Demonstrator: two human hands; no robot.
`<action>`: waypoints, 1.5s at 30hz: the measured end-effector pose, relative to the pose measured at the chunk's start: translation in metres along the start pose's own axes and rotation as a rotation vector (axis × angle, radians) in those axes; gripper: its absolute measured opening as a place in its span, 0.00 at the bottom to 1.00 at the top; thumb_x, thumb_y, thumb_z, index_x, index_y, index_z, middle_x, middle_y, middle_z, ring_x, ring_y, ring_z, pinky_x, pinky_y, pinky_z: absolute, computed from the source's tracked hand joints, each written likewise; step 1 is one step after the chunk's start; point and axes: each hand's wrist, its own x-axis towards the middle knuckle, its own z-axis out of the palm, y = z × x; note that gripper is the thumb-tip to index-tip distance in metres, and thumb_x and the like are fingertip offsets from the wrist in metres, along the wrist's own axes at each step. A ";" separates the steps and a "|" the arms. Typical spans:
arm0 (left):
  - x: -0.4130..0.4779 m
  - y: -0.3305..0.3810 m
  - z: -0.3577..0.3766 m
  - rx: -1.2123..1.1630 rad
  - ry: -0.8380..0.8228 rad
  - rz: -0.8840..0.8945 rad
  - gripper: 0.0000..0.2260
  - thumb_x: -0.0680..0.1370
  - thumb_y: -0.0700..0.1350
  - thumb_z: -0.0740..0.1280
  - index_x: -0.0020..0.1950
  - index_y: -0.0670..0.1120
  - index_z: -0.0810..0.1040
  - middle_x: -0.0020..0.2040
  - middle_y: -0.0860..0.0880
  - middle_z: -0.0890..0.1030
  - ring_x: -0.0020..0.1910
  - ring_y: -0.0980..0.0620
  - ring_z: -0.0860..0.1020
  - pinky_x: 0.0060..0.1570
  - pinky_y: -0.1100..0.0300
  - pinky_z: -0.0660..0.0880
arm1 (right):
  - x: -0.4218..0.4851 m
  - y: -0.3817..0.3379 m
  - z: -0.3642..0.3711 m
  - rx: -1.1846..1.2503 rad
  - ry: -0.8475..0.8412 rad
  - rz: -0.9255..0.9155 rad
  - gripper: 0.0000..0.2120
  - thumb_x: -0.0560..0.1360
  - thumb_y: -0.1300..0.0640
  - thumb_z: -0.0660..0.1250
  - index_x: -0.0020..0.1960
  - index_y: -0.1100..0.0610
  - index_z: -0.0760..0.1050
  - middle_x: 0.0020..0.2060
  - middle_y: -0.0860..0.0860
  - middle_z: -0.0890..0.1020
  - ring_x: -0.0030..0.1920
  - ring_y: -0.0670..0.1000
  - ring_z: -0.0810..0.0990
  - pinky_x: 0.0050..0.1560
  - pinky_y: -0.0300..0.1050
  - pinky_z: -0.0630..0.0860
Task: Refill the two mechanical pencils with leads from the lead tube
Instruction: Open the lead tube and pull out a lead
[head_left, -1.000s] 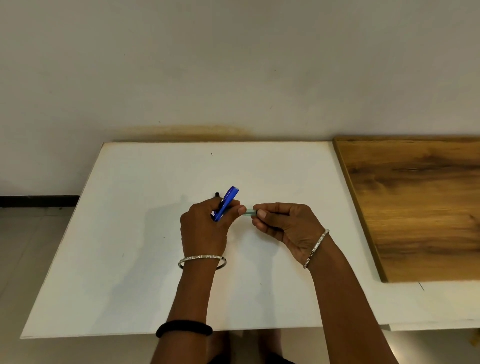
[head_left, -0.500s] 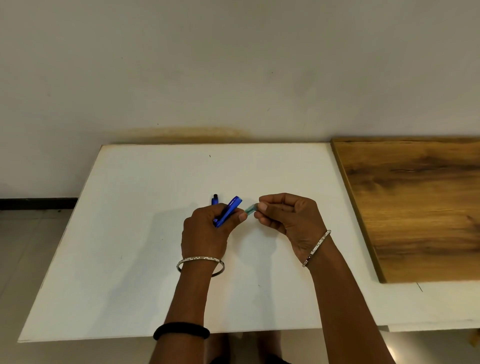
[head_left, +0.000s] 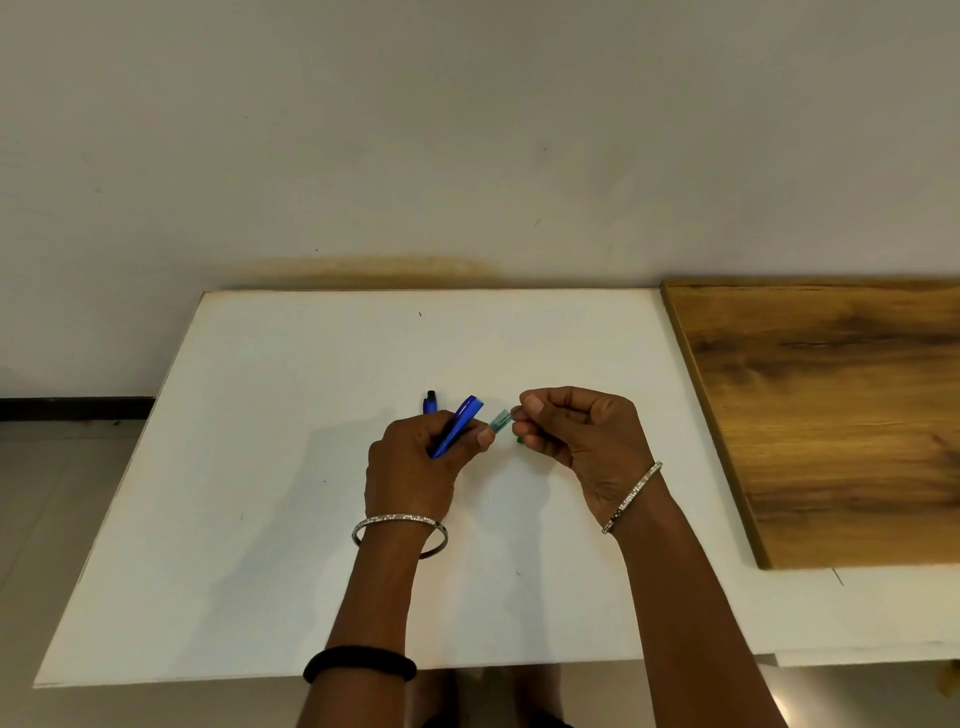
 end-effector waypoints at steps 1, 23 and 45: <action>0.000 0.000 0.000 -0.002 -0.002 -0.006 0.10 0.67 0.57 0.73 0.42 0.53 0.84 0.36 0.51 0.84 0.37 0.52 0.80 0.38 0.63 0.74 | 0.000 0.000 0.000 -0.006 0.006 -0.005 0.06 0.73 0.65 0.70 0.48 0.67 0.82 0.38 0.61 0.86 0.36 0.53 0.84 0.43 0.44 0.84; -0.002 0.004 -0.002 0.004 -0.063 -0.072 0.18 0.62 0.63 0.69 0.44 0.54 0.84 0.36 0.50 0.83 0.33 0.50 0.76 0.42 0.51 0.78 | 0.006 0.002 0.004 -0.290 0.069 -0.146 0.03 0.76 0.59 0.69 0.44 0.54 0.81 0.39 0.52 0.85 0.36 0.45 0.83 0.34 0.38 0.80; -0.002 0.002 -0.001 -0.023 -0.104 -0.087 0.10 0.63 0.62 0.69 0.37 0.59 0.80 0.37 0.51 0.84 0.28 0.54 0.75 0.34 0.62 0.74 | 0.008 0.004 0.006 -0.331 0.094 -0.164 0.06 0.77 0.56 0.67 0.45 0.58 0.79 0.37 0.51 0.85 0.34 0.45 0.83 0.33 0.36 0.78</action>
